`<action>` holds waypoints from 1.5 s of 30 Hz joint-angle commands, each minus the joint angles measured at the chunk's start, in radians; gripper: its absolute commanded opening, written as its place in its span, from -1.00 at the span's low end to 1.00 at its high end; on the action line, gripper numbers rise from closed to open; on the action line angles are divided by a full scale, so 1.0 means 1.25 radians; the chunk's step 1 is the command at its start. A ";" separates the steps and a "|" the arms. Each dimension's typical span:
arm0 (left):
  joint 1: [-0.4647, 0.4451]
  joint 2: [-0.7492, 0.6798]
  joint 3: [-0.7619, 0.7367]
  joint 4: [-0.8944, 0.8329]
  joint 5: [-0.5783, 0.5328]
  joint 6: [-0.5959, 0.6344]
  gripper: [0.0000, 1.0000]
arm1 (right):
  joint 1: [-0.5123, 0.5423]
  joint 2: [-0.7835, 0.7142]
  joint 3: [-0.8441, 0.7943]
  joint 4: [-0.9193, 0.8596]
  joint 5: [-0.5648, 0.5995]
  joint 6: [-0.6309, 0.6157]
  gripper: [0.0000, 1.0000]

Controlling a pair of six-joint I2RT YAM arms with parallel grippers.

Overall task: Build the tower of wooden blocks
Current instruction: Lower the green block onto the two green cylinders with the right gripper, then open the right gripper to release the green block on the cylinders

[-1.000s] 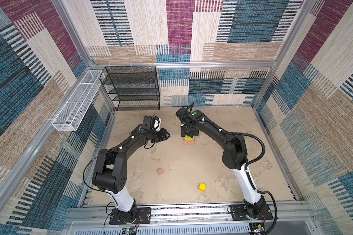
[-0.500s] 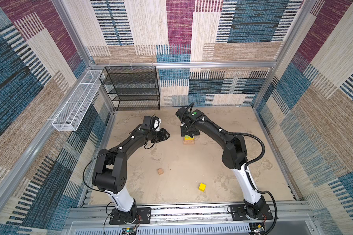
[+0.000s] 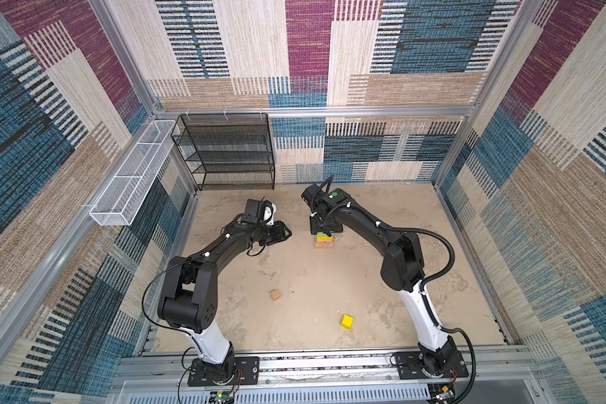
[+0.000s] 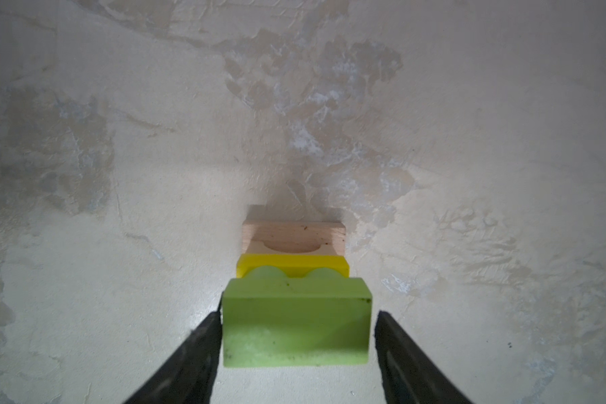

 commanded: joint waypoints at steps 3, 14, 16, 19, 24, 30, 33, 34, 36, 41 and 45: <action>0.002 -0.005 -0.002 0.012 0.018 -0.001 -0.12 | 0.000 0.004 0.008 -0.003 0.013 0.007 0.39; 0.003 -0.005 -0.001 0.011 0.019 -0.001 -0.12 | 0.000 0.008 0.008 0.002 0.007 0.007 0.34; 0.004 -0.005 -0.001 0.012 0.019 -0.001 -0.12 | 0.000 0.008 0.010 0.002 0.006 0.007 0.34; 0.004 -0.005 -0.001 0.012 0.020 -0.001 -0.12 | 0.000 0.008 0.013 0.003 0.007 0.007 0.34; 0.004 -0.005 -0.001 0.011 0.022 -0.001 -0.12 | 0.000 0.011 0.015 0.004 0.006 0.008 0.34; 0.006 -0.006 -0.003 0.010 0.021 -0.001 -0.12 | 0.000 0.013 0.016 0.006 0.005 0.010 0.34; 0.007 -0.006 -0.003 0.012 0.022 -0.001 -0.12 | 0.000 0.014 0.020 0.004 0.003 0.010 0.40; 0.007 -0.005 -0.003 0.012 0.023 -0.001 -0.13 | 0.000 0.014 0.020 0.003 0.002 0.010 0.40; 0.007 -0.006 -0.003 0.011 0.023 -0.001 -0.12 | 0.000 0.014 0.020 0.002 0.003 0.010 0.43; 0.007 -0.005 -0.004 0.010 0.023 0.000 -0.12 | 0.000 0.009 0.024 0.003 0.002 0.019 0.56; 0.009 -0.006 -0.005 0.009 0.023 -0.001 -0.12 | 0.000 -0.003 0.026 0.006 0.004 0.021 0.63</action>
